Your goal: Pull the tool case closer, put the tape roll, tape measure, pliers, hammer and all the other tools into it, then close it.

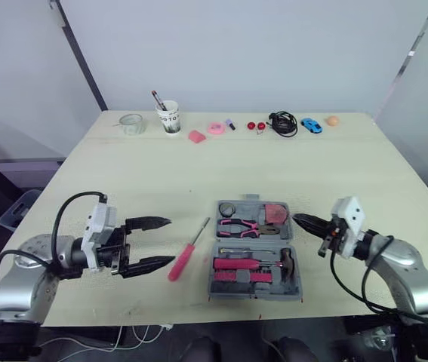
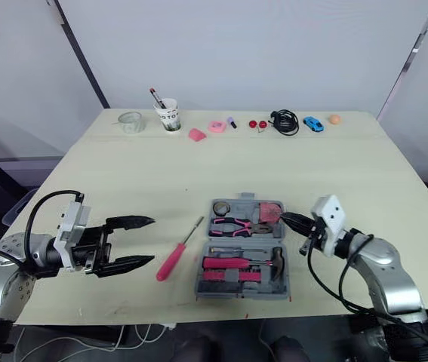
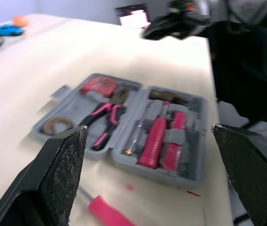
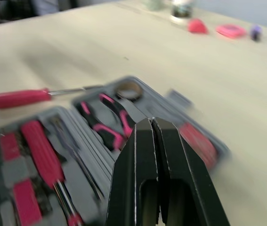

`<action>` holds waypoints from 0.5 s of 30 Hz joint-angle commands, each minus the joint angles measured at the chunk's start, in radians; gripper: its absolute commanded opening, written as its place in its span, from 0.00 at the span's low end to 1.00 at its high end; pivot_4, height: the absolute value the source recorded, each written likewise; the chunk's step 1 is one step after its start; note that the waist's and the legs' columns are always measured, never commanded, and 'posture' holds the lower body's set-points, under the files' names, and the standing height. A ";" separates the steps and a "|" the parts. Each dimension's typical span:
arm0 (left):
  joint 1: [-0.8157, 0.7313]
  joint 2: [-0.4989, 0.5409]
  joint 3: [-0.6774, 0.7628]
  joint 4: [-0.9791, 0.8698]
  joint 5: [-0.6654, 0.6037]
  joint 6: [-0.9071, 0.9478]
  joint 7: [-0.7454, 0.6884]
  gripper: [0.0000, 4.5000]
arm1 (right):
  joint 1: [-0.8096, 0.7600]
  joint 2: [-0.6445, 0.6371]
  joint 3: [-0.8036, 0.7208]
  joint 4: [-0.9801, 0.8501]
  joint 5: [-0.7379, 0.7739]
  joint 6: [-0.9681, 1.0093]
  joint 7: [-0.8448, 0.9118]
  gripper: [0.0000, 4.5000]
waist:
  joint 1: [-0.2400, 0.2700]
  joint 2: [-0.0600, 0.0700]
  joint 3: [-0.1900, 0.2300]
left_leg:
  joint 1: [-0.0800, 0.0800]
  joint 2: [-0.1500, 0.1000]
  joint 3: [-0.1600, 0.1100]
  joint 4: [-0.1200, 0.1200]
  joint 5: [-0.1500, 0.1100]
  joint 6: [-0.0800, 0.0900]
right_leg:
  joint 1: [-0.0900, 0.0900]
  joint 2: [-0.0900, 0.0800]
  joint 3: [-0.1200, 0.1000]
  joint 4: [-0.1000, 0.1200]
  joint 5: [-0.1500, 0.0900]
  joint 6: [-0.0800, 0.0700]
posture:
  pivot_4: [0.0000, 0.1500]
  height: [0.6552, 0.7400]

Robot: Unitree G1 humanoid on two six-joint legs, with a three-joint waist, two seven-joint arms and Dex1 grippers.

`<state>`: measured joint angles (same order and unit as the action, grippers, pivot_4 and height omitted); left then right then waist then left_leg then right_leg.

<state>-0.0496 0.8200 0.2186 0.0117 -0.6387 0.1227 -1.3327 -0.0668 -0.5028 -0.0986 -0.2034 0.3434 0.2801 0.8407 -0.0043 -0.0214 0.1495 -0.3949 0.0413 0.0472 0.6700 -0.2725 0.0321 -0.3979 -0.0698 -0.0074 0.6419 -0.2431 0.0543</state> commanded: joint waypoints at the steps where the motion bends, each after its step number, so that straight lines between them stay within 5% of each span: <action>1: 0.068 -0.049 0.055 0.000 0.024 -0.040 0.070 1.00 | 0.105 -0.052 -0.114 0.022 -0.003 -0.086 0.005 0.19 | 0.001 0.000 0.000 | 0.000 0.000 0.000 0.000 0.000 0.000 | 0.000 0.000 0.000 0.000 0.000 0.000 | 1.00 1.00; 7: 0.190 -0.121 0.137 0.030 0.071 -0.096 0.177 1.00 | 0.296 -0.051 -0.260 0.062 0.076 -0.182 0.049 0.84 | -0.002 0.000 0.000 | 0.001 0.000 0.000 0.000 0.000 0.000 | 0.000 0.000 0.001 0.000 0.000 0.000 | 1.00 1.00; 10: 0.249 -0.142 0.167 0.042 0.106 -0.137 0.217 1.00 | 0.376 -0.035 -0.304 0.084 0.084 -0.225 0.049 0.96 | -0.003 0.001 -0.001 | 0.004 0.002 0.000 0.000 0.000 0.000 | 0.002 0.000 0.001 0.000 -0.002 -0.004 | 1.00 1.00; 15: 0.339 -0.190 0.219 0.021 0.131 -0.167 0.298 1.00 | 0.491 0.000 -0.384 0.087 0.126 -0.273 0.038 0.96 | -0.003 0.001 -0.002 | 0.004 0.005 0.002 0.000 0.000 0.000 | 0.002 -0.001 0.002 -0.001 -0.002 -0.004 | 1.00 1.00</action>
<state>0.2727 0.6332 0.3985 0.0594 -0.5105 -0.0228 -1.0551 0.4098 -0.5040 -0.4267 -0.0990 0.4373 0.0395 0.8840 -0.0069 -0.0204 0.1477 -0.3911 0.0465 0.0488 0.6696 -0.2728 0.0321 -0.3961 -0.0707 -0.0050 0.6412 -0.2455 0.0503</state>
